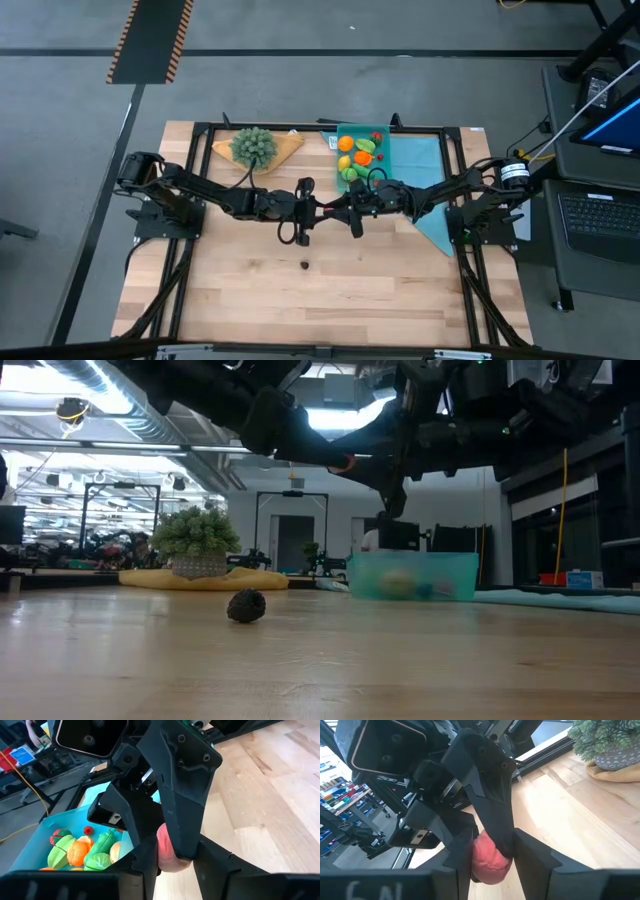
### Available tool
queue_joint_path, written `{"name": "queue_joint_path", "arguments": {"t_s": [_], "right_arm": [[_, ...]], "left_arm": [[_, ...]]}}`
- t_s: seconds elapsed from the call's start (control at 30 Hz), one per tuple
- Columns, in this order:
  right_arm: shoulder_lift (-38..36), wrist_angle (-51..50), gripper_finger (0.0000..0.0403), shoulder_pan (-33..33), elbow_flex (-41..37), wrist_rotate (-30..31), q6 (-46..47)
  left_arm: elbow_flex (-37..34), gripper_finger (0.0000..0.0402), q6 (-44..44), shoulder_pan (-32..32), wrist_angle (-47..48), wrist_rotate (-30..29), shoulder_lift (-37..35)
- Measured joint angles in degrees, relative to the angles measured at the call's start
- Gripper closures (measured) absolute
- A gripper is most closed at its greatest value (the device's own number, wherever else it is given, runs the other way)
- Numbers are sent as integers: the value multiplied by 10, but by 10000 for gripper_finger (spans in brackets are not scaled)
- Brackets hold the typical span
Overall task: Pick and placing Produce into tupperware
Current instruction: Put the pink peach into the blue bin
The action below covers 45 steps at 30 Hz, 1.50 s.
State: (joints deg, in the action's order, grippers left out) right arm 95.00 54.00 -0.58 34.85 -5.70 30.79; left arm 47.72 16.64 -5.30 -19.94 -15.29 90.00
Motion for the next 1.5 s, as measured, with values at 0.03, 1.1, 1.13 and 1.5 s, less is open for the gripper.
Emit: {"name": "queue_joint_path", "arguments": {"t_s": [0.03,1.1,1.13,1.5], "right_arm": [[0,0,275,0,0,0,-1],[-21,0,309,-55,-2,-130,-34],[-24,-3,309,-59,-2,-138,-42],[-45,-41,310,-103,-2,-140,-103]], "left_arm": [[0,290,-1,0,0,0,0],[0,314,-90,-3,233,-7,-150],[0,316,-95,-3,244,-7,-154],[0,334,-129,-3,282,-7,-161]]}}
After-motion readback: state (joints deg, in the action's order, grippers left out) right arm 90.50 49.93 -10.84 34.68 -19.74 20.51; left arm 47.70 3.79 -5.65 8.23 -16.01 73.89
